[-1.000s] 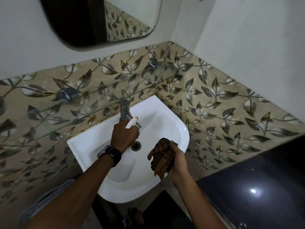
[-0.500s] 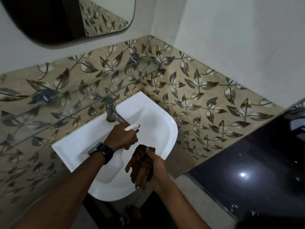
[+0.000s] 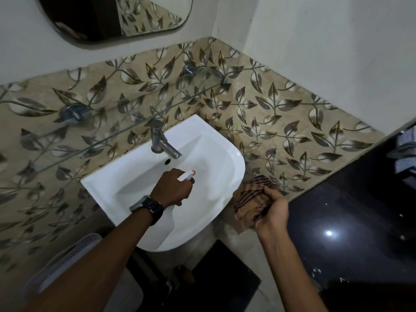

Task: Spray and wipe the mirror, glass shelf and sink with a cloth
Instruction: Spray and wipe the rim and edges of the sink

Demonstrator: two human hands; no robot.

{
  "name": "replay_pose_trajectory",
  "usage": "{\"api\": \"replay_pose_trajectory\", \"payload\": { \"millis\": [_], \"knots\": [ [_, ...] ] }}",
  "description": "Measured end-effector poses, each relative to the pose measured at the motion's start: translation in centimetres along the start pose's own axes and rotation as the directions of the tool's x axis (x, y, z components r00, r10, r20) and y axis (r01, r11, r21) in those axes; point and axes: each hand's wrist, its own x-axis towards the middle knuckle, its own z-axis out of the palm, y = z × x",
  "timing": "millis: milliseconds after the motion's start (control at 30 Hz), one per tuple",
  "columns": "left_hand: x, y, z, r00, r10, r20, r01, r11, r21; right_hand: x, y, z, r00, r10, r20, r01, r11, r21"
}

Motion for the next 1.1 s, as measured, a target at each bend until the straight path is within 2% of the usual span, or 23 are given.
{"api": "replay_pose_trajectory", "payload": {
  "millis": [133,200,467,533,667,800,867,933,1033,1100],
  "knots": [
    [-1.6,-1.7,0.5,0.998,0.012,-0.054,-0.009,0.998,0.057,-0.7,0.6,-0.4,1.000,0.002,-0.029,-0.002,1.000,-0.017],
    [-2.5,-2.6,0.5,0.998,-0.002,-0.064,0.004,1.000,0.020,-0.9,1.3,-0.5,0.999,-0.006,-0.035,0.005,1.000,-0.028],
    [-6.5,-6.5,0.6,0.997,-0.072,0.016,0.073,0.995,-0.066,-2.0,2.4,-0.7,1.000,0.016,-0.027,-0.017,0.999,-0.033],
    [-7.4,-7.9,1.1,0.998,-0.062,0.023,0.063,0.997,-0.034,-2.2,2.6,-0.8,1.000,0.021,-0.020,-0.021,0.999,-0.027],
    [-9.1,-10.0,2.0,0.999,-0.034,0.033,0.028,0.987,0.157,-2.2,3.2,-1.5,0.999,0.011,-0.037,-0.013,0.999,-0.049],
    [-10.2,-11.5,2.1,0.997,-0.076,0.026,0.071,0.987,0.147,-2.3,3.9,-1.9,0.999,0.012,-0.032,-0.014,0.997,-0.069],
    [-10.5,-11.9,2.1,0.998,-0.051,0.033,0.045,0.986,0.160,-2.2,4.2,-2.2,1.000,0.008,-0.029,-0.011,0.997,-0.073],
    [-10.8,-12.6,1.9,1.000,-0.022,-0.013,0.024,0.985,0.171,-2.2,4.3,-2.3,1.000,0.005,-0.031,-0.007,0.996,-0.083],
    [-11.4,-15.0,1.1,0.986,-0.068,-0.151,0.094,0.981,0.172,-2.4,4.7,-2.3,1.000,0.005,-0.015,-0.006,0.996,-0.094],
    [-12.2,-16.3,0.4,0.981,-0.104,-0.166,0.137,0.969,0.204,-2.6,5.0,-2.0,1.000,0.022,0.000,-0.022,0.995,-0.101]
  ]
}}
